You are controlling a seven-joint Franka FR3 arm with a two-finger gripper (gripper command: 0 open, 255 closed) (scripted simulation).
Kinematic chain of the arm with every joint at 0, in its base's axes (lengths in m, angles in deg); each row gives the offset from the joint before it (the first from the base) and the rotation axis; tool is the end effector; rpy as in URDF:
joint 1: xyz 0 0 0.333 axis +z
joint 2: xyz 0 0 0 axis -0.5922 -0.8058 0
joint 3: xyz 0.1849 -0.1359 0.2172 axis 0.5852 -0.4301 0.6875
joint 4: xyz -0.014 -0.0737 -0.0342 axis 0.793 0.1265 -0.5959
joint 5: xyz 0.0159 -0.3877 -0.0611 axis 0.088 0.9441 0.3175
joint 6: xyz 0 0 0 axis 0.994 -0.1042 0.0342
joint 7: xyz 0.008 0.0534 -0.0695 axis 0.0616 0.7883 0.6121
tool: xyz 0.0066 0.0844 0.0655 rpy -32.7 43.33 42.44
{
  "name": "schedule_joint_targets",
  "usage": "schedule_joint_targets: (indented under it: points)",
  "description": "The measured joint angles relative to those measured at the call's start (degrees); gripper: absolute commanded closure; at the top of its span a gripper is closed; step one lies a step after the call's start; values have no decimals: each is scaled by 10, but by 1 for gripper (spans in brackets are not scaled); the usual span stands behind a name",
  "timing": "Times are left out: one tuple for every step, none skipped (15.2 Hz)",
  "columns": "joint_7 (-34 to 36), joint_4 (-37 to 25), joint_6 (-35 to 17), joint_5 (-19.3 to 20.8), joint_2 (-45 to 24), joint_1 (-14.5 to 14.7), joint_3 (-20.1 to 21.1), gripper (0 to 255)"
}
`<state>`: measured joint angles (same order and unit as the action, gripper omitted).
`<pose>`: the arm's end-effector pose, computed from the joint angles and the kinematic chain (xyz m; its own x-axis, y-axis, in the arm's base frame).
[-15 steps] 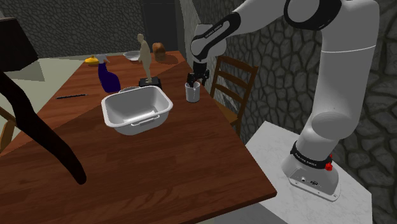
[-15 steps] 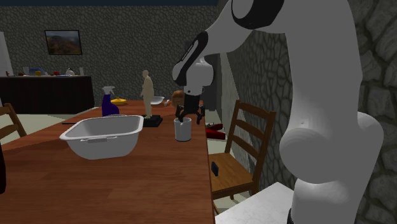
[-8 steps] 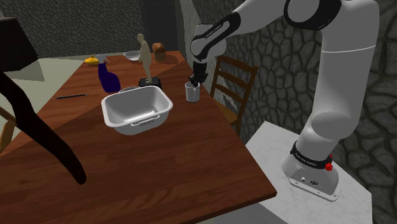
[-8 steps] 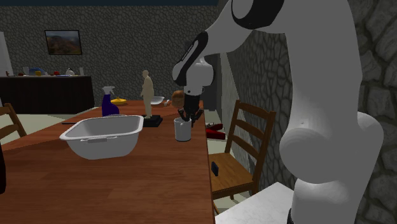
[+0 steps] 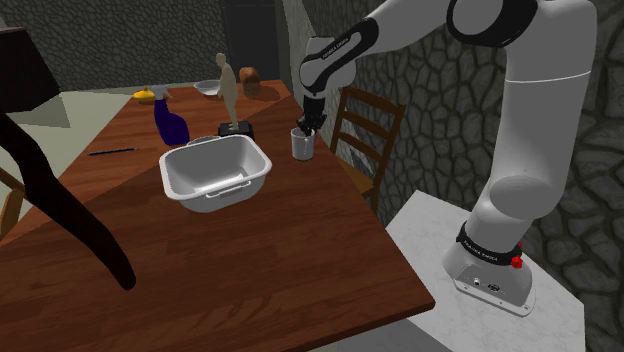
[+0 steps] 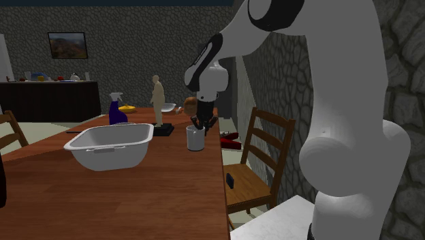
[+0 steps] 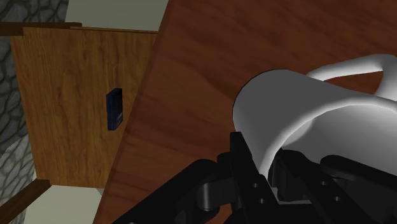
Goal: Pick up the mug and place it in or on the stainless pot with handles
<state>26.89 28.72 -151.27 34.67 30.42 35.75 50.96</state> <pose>0.6186 -0.0470 0.3495 0.9858 -0.1438 0.0864 -0.1383 -0.9881 -0.0672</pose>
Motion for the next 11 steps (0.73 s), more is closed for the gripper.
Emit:
schedule_joint_targets:
  points:
    - [0,-2,6,1,3,0,0,255]
    - [1,-5,11,1,7,0,-1,255]
    - [2,-6,16,2,11,0,-1,255]
    - [3,-10,24,3,14,0,-1,255]
    - [3,-15,31,4,16,0,-1,255]
    - [4,-17,36,4,20,0,-2,255]
    - [5,-20,42,5,23,0,-2,255]
    - [5,-21,48,6,27,0,-2,255]
    - [6,-27,57,7,30,0,-2,255]
    - [7,-30,64,8,34,1,-2,255]
    - [8,-35,71,8,37,1,-3,255]
